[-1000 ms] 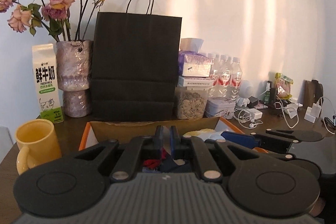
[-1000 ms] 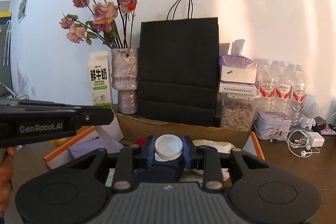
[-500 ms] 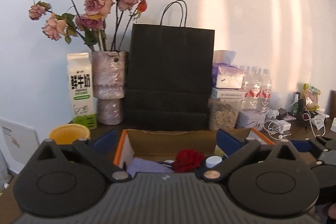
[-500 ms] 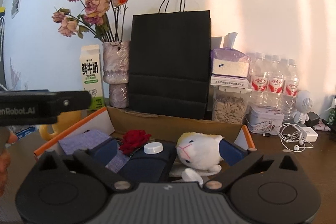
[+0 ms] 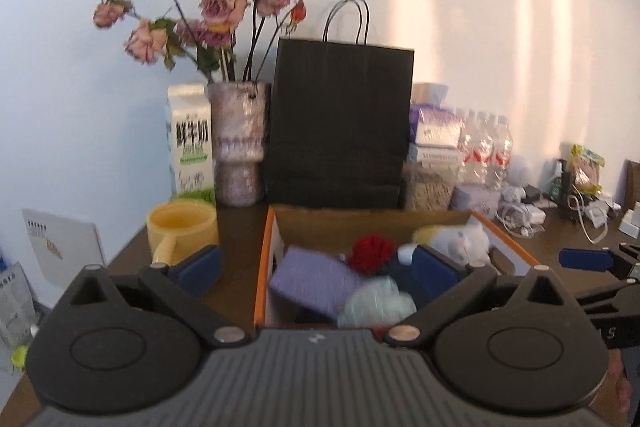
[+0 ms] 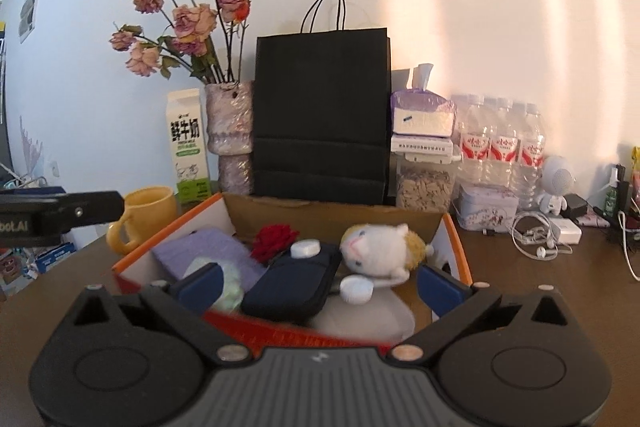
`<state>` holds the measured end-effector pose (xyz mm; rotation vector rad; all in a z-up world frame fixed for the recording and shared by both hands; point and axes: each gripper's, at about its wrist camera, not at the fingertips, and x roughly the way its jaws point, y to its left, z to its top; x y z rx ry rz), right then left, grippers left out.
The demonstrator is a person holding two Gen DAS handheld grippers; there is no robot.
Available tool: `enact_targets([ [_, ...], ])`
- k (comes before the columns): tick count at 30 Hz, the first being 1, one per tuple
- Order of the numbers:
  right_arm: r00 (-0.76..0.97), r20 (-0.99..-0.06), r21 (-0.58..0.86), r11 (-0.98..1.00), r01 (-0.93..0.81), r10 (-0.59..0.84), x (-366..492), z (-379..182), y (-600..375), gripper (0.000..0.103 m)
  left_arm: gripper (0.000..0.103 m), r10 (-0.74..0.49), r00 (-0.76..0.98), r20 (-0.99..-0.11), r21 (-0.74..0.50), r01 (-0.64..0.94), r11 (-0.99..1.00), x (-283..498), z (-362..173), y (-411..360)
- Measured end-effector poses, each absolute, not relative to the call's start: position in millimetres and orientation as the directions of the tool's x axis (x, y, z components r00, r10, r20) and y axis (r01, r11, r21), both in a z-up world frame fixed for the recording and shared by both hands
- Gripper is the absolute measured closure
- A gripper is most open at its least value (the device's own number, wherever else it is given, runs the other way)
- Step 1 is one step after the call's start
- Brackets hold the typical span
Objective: Organize objects
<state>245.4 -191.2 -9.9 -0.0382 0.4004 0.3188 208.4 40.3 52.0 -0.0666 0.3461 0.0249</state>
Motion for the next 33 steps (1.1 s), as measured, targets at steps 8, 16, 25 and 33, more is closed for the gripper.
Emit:
enact_targets([
  [8,0.855,-0.424,0.03,0.948,-0.317,0.299,202,-13,-194,0.0,0.0,0.033,0.9,-0.435,-0.071,-0.07,0.995,169,31,46],
  [16,0.854,-0.421,0.033,0.946,-0.323,0.306,181,-11,-195,0.0,0.0,0.035,0.896,-0.442,-0.068,-0.073,0.995,146,30,46],
  [25,0.856,-0.417,0.033,0.946,-0.323,0.306,174,-8,-196,0.0,0.0,0.034,0.897,-0.44,-0.064,-0.069,0.996,139,32,44],
  [33,0.856,-0.417,0.033,0.946,-0.323,0.307,173,-8,-196,0.0,0.0,0.031,0.898,-0.439,-0.055,-0.062,0.997,134,32,39],
])
